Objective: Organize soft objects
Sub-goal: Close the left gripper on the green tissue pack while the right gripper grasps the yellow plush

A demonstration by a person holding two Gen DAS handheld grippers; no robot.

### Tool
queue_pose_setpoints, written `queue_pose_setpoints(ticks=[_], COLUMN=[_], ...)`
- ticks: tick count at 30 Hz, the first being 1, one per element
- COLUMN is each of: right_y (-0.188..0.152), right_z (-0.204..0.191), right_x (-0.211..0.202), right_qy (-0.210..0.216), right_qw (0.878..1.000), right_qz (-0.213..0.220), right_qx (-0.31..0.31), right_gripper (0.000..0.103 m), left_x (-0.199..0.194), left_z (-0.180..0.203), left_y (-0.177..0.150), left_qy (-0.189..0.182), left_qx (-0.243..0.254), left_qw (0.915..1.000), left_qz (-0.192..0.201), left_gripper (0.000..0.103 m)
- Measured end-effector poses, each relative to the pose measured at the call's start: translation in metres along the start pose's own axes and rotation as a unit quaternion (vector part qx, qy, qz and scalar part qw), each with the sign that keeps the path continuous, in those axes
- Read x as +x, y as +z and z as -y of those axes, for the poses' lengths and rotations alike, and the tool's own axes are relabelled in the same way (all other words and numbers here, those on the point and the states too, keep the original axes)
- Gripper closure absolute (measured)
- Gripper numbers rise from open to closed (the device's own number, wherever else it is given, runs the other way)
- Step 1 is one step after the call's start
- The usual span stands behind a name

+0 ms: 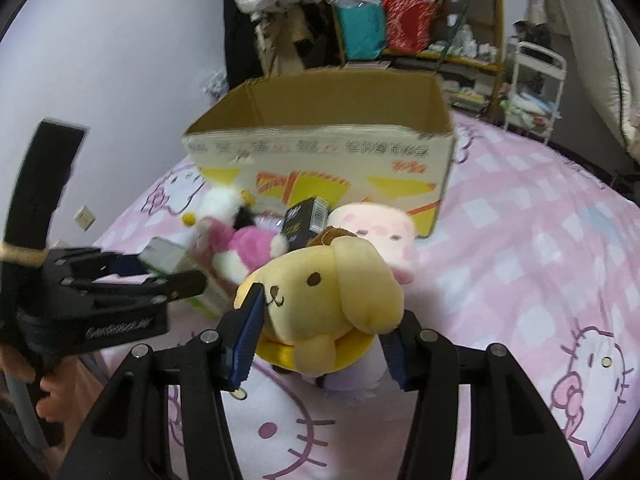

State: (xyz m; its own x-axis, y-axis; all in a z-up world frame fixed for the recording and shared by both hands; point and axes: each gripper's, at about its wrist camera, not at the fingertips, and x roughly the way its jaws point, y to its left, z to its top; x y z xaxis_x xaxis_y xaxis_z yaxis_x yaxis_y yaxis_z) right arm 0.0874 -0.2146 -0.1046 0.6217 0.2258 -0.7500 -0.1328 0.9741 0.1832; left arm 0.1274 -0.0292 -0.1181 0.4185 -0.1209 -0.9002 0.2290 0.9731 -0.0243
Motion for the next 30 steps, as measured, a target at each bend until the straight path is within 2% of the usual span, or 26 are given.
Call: queue_pose_setpoints(ticks=[5,10,13,17,21,25,30], right_y=[0.006,0.010,0.013,0.017,0.019,0.020,0.013], right_z=[0.005,0.004,0.002,0.001,0.006,0.007,0.011], right_x=[-0.026,-0.053,-0.063,-0.071,-0.065,-0.067,-0.067], right_qy=[-0.018,-0.024,-0.028,-0.027,-0.001,-0.008,-0.015], right_qw=[0.998,0.995,0.992,0.990,0.992,0.992,0.995], right_qz=[0.052,0.100,0.123,0.141,0.120,0.123,0.089], right_qx=[0.008,0.009,0.008,0.003,0.025,0.021,0.041], right_gripper=[0.047,0.047,0.047,0.047,0.047,0.048,0.048], left_x=[-0.043,-0.084,-0.101,-0.108,-0.100,-0.101,-0.104], left_z=[0.009,0.013,0.011,0.006,0.001,-0.001,-0.001], left_y=[-0.006,-0.016,-0.019,-0.017,-0.015,-0.019,-0.024], left_qy=[-0.015,-0.006,0.007,0.004,0.014,0.016,0.024], left_qx=[0.020,0.038,0.044,0.035,0.026,0.022,0.027], left_qw=[0.9952,0.9809,0.9717,0.9692,0.9727,0.9728,0.9701], left_qz=[0.095,0.191,0.232,0.244,0.230,0.230,0.240], left_gripper=[0.051,0.051,0.051,0.051,0.051,0.051,0.051])
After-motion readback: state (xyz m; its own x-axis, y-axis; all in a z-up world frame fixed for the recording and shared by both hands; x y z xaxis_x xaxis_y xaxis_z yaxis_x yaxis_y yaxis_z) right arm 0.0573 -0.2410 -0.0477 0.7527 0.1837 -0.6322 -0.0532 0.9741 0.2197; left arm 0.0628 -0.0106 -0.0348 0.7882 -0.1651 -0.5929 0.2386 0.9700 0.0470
